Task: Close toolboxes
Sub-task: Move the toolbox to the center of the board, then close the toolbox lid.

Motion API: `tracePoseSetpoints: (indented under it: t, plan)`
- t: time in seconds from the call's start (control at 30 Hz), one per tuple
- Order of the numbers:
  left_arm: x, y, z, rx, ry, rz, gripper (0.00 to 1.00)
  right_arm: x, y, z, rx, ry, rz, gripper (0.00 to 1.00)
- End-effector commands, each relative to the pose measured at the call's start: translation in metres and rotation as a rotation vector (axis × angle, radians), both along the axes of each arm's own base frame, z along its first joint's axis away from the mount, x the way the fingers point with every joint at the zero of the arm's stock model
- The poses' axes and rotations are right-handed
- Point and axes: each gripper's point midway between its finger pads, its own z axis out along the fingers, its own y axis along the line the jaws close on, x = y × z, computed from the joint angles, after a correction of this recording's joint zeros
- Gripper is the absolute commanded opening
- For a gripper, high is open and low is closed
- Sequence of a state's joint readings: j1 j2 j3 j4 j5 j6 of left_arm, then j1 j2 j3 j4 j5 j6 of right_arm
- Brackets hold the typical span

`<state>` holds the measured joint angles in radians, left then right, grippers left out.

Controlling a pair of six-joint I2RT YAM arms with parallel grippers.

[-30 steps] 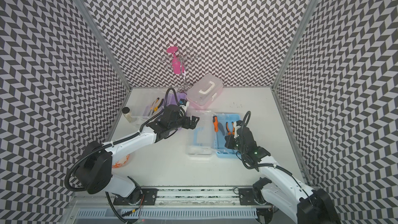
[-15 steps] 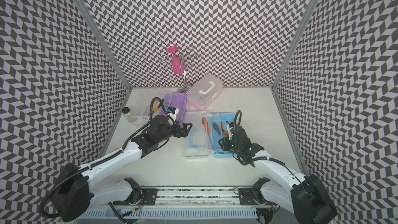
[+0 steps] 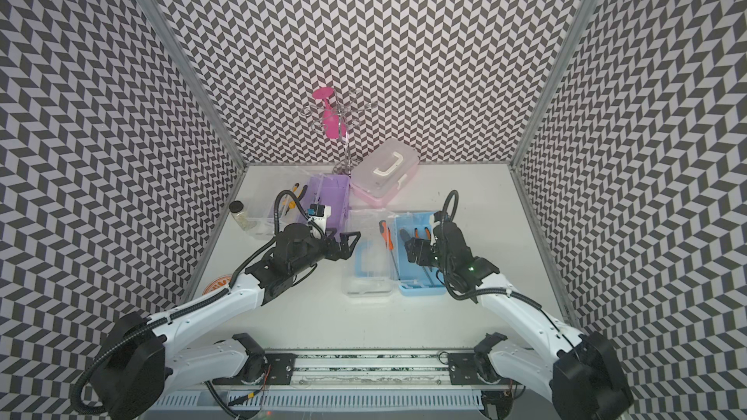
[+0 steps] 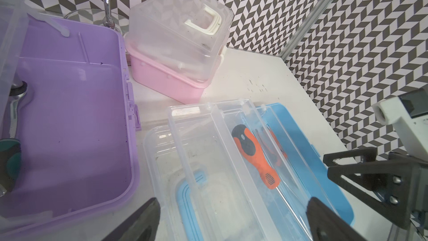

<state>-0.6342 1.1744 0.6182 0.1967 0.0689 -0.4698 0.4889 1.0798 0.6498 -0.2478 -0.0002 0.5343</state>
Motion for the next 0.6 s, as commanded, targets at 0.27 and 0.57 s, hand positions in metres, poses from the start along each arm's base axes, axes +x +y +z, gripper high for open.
tracePoseSetpoints:
  t: [0.27, 0.57]
  plan:
    - [0.008, -0.019, 0.004, -0.071, -0.020, -0.046, 0.99, 0.031, -0.045, -0.009, -0.021, -0.031, -0.109, 1.00]
    - [0.011, -0.038, 0.004, -0.077, -0.023, -0.078, 0.99, 0.024, -0.016, -0.027, 0.089, 0.021, 0.050, 1.00]
